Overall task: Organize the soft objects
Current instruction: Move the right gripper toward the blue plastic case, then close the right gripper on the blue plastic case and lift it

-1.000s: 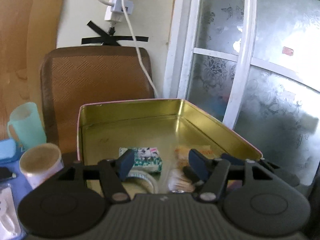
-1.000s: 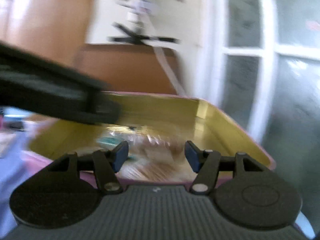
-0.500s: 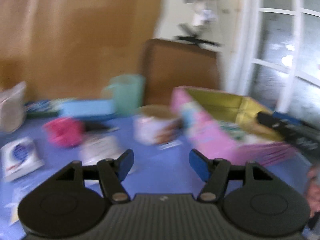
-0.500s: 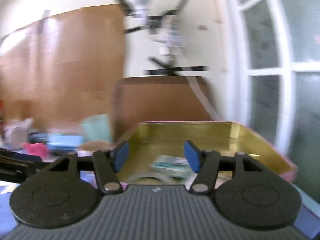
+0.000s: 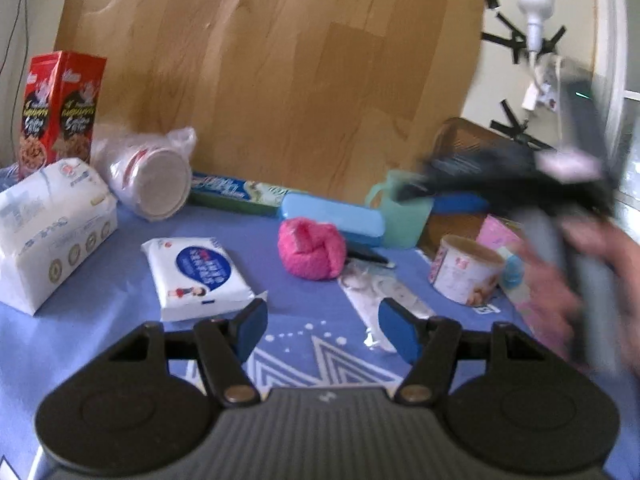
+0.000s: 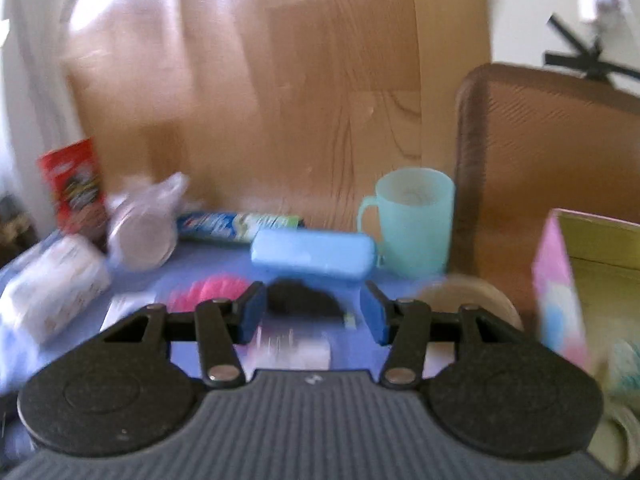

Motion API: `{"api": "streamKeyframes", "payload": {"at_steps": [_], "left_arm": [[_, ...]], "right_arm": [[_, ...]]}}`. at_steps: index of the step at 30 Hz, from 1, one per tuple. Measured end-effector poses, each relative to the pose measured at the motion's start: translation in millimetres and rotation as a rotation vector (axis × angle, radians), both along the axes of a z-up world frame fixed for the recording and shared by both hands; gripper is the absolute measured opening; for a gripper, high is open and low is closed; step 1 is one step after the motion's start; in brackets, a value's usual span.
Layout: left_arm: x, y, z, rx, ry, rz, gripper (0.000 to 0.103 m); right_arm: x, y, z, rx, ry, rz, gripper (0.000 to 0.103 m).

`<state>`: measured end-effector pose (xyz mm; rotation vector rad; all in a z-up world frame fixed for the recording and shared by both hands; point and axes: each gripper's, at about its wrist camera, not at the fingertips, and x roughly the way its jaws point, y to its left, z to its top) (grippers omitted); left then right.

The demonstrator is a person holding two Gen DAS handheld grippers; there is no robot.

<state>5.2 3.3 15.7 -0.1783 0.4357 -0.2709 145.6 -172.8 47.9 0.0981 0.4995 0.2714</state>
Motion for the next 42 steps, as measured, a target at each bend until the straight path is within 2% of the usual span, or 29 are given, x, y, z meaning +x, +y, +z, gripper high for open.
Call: {"api": "streamKeyframes", "payload": {"at_steps": [2,4,8,9,11,12,15,17,19,20,21,22,24,27,29,30,31,33,37,41,42], "left_arm": [[-2.3,-1.2,0.2,-0.004,-0.014,-0.008,0.068],[-1.6,0.5,-0.1,-0.02,-0.012,-0.01,0.068],[4.0,6.6,-2.1,-0.066,0.009,-0.007,0.068],[4.9,8.3,-2.6,-0.076,0.015,-0.005,0.068],[6.4,11.0,-3.3,-0.094,0.025,-0.003,0.068],[7.1,11.7,-3.6,-0.099,0.029,-0.003,0.068],[8.7,12.6,-4.4,-0.106,0.036,-0.003,0.068],[8.9,13.5,-4.9,-0.112,0.036,-0.001,0.068],[8.9,14.5,-5.2,-0.117,0.037,0.003,0.069],[8.9,15.1,-5.3,-0.121,0.037,0.007,0.072],[8.8,15.6,-5.0,-0.123,0.034,0.012,0.073],[8.7,16.3,-4.7,-0.125,0.029,0.017,0.074],[8.6,17.3,-4.5,-0.128,0.028,0.025,0.074],[6.7,19.6,-3.8,-0.135,0.022,0.041,0.075],[4.2,20.0,-2.8,-0.131,0.016,0.05,0.078],[2.9,19.7,-2.4,-0.127,0.011,0.051,0.079],[2.5,19.0,-1.7,-0.122,0.01,0.05,0.079],[2.8,17.9,-1.4,-0.115,0.009,0.047,0.079],[5.8,20.1,-2.2,-0.13,0.019,0.044,0.079],[9.4,24.1,-3.8,-0.158,0.039,0.043,0.079],[9.9,24.3,-4.0,-0.162,0.042,0.042,0.079]], "right_arm": [[33.5,13.5,4.3,-0.014,0.057,0.01,0.055],[65.0,33.7,5.3,-0.06,0.139,0.089,0.056],[99.2,79.3,-2.3,-0.28,0.234,0.22,0.068],[101.7,87.3,-6.8,-0.349,0.236,0.239,0.072],[105.7,103.6,-17.3,-0.507,0.209,0.25,0.072],[108.1,108.5,-23.7,-0.552,0.212,0.256,0.072],[115.0,117.8,-42.6,-0.643,0.221,0.254,0.08],[115.3,120.8,-52.8,-0.662,0.213,0.247,0.079],[104.0,128.1,-52.6,-0.694,0.156,0.258,0.059],[96.8,132.7,-51.4,-0.72,0.136,0.267,0.054],[88.3,136.1,-48.1,-0.729,0.12,0.281,0.038],[81.1,136.9,-42.6,-0.721,0.115,0.293,0.002],[70.5,131.8,-29.4,-0.649,0.141,0.303,0.002],[52.9,126.5,-16.5,-0.635,0.103,0.296,0.002],[50.2,117.0,-1.5,-0.585,0.079,0.27,0.007],[49.6,110.6,6.8,-0.565,0.075,0.263,0.016],[49.7,104.4,12.0,-0.56,0.083,0.266,0.036],[54.2,100.3,15.1,-0.587,0.114,0.3,0.067],[80.4,111.8,-0.7,-0.717,0.145,0.37,0.069],[110.6,118.3,-19.6,-0.747,0.21,0.39,0.073],[117.6,118.4,-24.1,-0.737,0.227,0.395,0.077]]}}
